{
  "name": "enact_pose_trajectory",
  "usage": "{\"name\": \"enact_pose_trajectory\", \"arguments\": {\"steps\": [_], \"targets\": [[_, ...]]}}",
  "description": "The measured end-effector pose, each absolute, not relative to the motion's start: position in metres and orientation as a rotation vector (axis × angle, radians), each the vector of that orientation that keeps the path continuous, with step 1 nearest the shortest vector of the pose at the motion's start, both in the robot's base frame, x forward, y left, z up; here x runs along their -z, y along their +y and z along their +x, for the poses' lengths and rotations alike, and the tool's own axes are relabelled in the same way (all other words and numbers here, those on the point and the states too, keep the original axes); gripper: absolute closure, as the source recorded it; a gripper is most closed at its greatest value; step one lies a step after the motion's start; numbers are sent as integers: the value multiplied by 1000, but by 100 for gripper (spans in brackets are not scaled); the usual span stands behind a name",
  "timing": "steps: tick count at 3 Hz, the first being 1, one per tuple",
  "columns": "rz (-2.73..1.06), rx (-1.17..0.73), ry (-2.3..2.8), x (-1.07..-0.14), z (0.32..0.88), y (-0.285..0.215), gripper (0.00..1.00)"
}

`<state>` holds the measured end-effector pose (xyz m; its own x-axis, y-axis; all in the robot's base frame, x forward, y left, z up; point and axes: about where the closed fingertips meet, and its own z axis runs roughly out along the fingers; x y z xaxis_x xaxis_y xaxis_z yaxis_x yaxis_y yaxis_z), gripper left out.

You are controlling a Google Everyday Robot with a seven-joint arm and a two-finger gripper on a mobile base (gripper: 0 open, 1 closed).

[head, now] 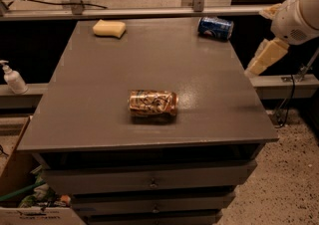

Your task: Move pepsi can near sponge

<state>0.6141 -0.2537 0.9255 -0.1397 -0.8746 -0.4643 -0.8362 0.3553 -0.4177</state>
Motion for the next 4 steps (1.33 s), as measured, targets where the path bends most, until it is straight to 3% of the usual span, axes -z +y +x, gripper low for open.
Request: {"name": "enact_pose_trajectory", "arguments": {"steps": [2,4], "targets": [[-1231,-126,1936,-918,696,-237,0],[-1204,-157,1941,-903,713,-229,0]]}}
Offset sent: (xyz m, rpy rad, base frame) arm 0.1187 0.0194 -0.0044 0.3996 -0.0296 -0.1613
